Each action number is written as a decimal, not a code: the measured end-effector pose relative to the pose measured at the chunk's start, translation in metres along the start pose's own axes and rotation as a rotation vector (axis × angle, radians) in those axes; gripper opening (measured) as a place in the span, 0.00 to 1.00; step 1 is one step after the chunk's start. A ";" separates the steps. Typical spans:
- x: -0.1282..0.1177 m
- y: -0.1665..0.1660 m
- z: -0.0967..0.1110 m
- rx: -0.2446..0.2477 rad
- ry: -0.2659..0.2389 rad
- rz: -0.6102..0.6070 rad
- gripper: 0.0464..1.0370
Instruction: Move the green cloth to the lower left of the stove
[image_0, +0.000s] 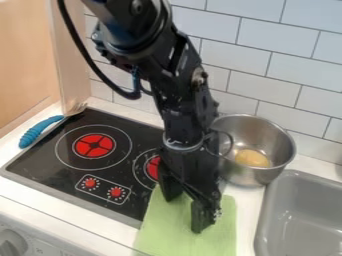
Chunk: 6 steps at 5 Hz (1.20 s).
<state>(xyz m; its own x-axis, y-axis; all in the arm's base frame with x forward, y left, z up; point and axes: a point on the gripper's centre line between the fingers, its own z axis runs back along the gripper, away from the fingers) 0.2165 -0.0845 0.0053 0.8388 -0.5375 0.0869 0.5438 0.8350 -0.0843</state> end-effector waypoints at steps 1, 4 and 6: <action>0.000 0.005 -0.004 0.026 0.006 0.000 0.96; -0.007 0.038 0.001 0.057 -0.009 0.097 0.96; -0.030 0.077 0.008 0.054 -0.007 0.237 0.96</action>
<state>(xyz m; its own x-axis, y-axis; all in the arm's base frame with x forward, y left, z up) 0.2330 -0.0029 0.0036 0.9424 -0.3253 0.0777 0.3295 0.9428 -0.0495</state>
